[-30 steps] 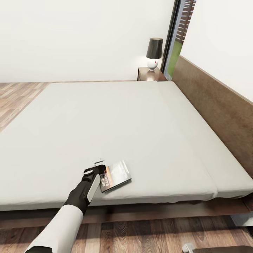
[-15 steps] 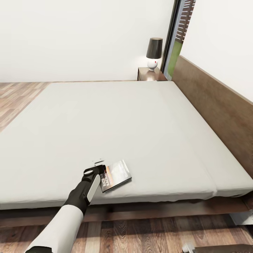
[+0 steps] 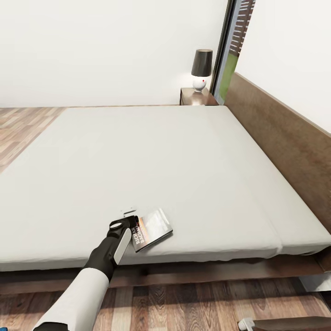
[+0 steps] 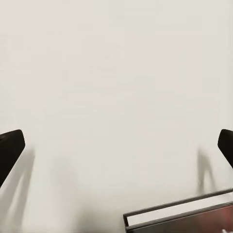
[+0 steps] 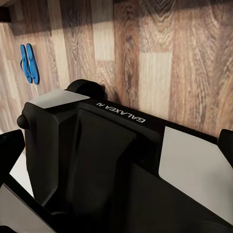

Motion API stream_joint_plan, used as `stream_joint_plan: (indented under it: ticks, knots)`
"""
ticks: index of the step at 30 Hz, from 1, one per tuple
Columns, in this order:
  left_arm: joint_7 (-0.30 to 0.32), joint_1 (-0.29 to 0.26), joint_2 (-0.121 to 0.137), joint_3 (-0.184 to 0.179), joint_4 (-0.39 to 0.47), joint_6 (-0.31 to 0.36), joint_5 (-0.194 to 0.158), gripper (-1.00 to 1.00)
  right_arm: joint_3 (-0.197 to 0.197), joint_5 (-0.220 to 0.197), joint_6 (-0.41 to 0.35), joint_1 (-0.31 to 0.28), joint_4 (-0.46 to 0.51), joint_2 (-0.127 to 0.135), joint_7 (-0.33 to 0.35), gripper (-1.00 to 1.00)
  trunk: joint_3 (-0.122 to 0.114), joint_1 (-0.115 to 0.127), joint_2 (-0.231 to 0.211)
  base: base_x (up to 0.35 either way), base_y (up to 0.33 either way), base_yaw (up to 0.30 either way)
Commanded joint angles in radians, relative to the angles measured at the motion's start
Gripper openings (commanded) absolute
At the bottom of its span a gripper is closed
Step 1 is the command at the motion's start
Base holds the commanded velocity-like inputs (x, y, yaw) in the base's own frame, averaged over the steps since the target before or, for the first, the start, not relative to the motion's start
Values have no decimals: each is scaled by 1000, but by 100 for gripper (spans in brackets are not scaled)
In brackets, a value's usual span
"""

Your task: In the bedroom, move the book from the bed onto either nightstand, and place the two sandals side by side next to the bed.

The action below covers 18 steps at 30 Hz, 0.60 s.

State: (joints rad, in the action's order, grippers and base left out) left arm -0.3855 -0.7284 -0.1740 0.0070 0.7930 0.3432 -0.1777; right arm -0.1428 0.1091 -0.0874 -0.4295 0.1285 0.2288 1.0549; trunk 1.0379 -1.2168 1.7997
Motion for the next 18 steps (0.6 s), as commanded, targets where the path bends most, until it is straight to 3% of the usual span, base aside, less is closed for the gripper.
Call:
stream_joint_plan:
  ticks: [1,7,18]
  knots:
    - [-4,0,0,1,2,4,-8,100,-9,9,-9,0,2,0,5,100,1,0,0,-7,0,0]
    - [-5,0,0,1,2,4,-8,100,-9,9,-10,0,2,0,4,100,1,0,0,-170,0,0]
    - [-5,0,0,1,2,4,-8,100,-9,9,-9,0,2,0,4,100,1,0,0,-16,0,0]
